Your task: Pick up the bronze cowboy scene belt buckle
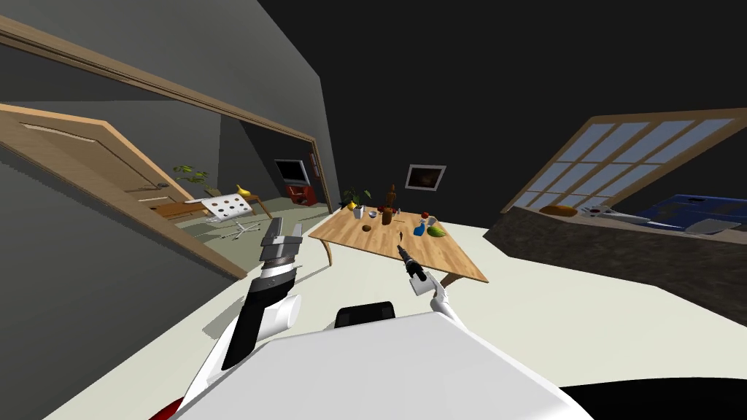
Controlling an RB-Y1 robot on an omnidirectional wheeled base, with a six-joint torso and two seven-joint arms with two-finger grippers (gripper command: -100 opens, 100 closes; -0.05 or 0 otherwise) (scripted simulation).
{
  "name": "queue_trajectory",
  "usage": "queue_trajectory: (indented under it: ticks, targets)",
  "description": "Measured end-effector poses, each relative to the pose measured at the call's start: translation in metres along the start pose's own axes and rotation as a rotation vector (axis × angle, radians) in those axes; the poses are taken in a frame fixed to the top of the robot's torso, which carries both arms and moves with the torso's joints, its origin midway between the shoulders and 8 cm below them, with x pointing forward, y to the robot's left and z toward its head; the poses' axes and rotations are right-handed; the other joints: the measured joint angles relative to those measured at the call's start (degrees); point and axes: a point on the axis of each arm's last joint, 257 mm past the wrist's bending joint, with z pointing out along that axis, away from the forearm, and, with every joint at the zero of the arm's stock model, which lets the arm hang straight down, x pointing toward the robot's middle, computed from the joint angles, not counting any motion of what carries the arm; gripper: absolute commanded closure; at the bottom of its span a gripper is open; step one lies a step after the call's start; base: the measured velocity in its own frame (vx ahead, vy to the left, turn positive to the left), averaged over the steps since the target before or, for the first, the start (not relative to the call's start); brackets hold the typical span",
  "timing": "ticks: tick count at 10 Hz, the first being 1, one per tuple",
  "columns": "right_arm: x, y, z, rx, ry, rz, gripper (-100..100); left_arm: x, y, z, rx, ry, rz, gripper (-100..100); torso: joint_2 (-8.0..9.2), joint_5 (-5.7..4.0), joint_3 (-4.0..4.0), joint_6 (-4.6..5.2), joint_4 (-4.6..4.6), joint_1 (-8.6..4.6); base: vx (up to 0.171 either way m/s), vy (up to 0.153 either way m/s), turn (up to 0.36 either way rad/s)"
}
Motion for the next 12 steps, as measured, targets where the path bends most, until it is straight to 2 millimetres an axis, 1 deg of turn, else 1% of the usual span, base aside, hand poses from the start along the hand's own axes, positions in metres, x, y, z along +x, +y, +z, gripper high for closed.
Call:
queue_trajectory:
  ticks: [3,4,5,7,8,9,11,12]
  targets:
    - [-0.005,-0.021,0.010,0.065,0.013,-0.076,-100,0.000,0.000,0.000,0.000,0.000,0.000,0,-0.12,0.01,-0.06,-0.03,-0.02,0.06,0.041,0.027,0.078]
    - [-0.005,-0.031,0.012,0.090,0.019,-0.096,-100,0.000,0.000,0.000,0.000,0.000,0.000,0,-0.11,0.01,-0.06,0.00,-0.03,0.04,0.053,0.031,0.111]
    - [-0.010,-0.040,0.015,0.116,0.023,-0.129,-100,0.000,0.000,0.000,0.000,0.000,0.000,0,-0.15,0.01,-0.08,-0.02,-0.02,0.05,0.044,0.025,0.059]
    - [-0.015,-0.057,0.017,0.161,0.030,-0.180,-100,0.000,0.000,0.000,0.000,0.000,0.000,0,-0.15,0.01,-0.08,-0.03,-0.02,0.06,0.052,0.026,0.093]
    - [-0.014,-0.066,0.018,0.183,0.035,-0.199,-100,0.000,0.000,0.000,0.000,0.000,0.000,0,-0.13,0.01,-0.08,0.01,-0.03,0.04,0.054,0.029,0.094]
    - [-0.020,-0.071,0.019,0.204,0.036,-0.232,-100,0.000,0.000,0.000,0.000,0.000,0.000,0,-0.15,0.01,-0.08,-0.02,-0.02,0.06,0.047,0.018,0.078]
    - [-0.035,-0.091,0.022,0.252,0.039,-0.283,-100,0.000,0.000,0.000,0.000,0.000,0.000,0,-0.14,0.00,-0.08,-0.01,-0.03,0.01,0.053,0.014,0.086]
    - [-0.039,-0.101,0.020,0.276,0.043,-0.302,-100,0.000,0.000,0.000,0.000,0.000,0.000,0,-0.13,0.00,-0.07,0.02,-0.03,-0.02,0.061,0.011,0.114]
